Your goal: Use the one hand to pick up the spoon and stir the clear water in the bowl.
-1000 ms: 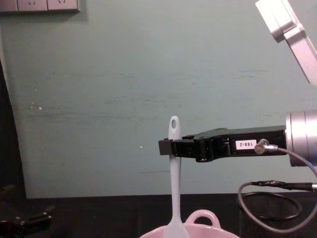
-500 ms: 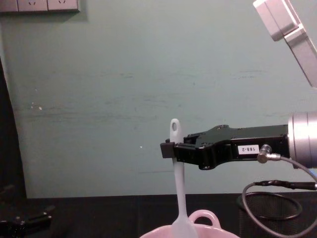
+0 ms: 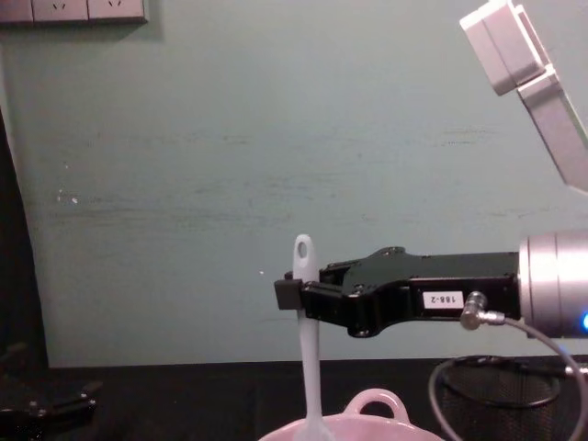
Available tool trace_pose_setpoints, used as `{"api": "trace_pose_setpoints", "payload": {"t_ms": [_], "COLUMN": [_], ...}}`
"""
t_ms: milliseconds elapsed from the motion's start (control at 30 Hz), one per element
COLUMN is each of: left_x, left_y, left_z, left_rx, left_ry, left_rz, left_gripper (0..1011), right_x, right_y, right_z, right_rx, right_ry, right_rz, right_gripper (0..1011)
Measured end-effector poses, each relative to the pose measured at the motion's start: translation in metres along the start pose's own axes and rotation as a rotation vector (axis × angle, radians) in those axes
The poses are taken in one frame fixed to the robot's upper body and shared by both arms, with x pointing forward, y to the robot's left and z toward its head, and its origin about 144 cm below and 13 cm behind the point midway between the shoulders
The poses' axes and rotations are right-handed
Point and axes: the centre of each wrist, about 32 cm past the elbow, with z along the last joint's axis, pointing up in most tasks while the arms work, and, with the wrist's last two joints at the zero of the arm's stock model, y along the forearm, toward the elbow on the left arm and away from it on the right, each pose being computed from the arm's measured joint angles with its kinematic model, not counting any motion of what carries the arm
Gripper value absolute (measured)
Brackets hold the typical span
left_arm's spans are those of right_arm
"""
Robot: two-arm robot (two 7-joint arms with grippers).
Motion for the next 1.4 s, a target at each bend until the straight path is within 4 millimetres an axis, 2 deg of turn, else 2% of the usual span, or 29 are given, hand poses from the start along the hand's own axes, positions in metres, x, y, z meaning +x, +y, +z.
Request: {"api": "trace_pose_setpoints", "payload": {"t_ms": [500,867,1033,1400], "left_x": [0.0,0.0,0.0,0.0], "left_y": [0.0,0.0,0.0,0.0], "left_z": [0.0,0.0,0.0,0.0], "left_rx": [0.0,0.0,0.0,0.0], "left_ry": [0.0,0.0,0.0,0.0], "left_rz": [0.0,0.0,0.0,0.0], "left_gripper": [1005,1005,1005,1005], "right_x": [-0.001,0.016,0.023,0.022], "right_y": [0.013,0.024,0.016,-0.009], "right_z": [-0.007,-0.013,-0.013,-0.016], "right_rx": [0.004,0.024,0.017,-0.002], "right_ry": [0.01,0.012,0.009,0.004], "right_rz": [0.032,-0.006,-0.043,-0.099], "right_gripper": [121,121,121,121]}}
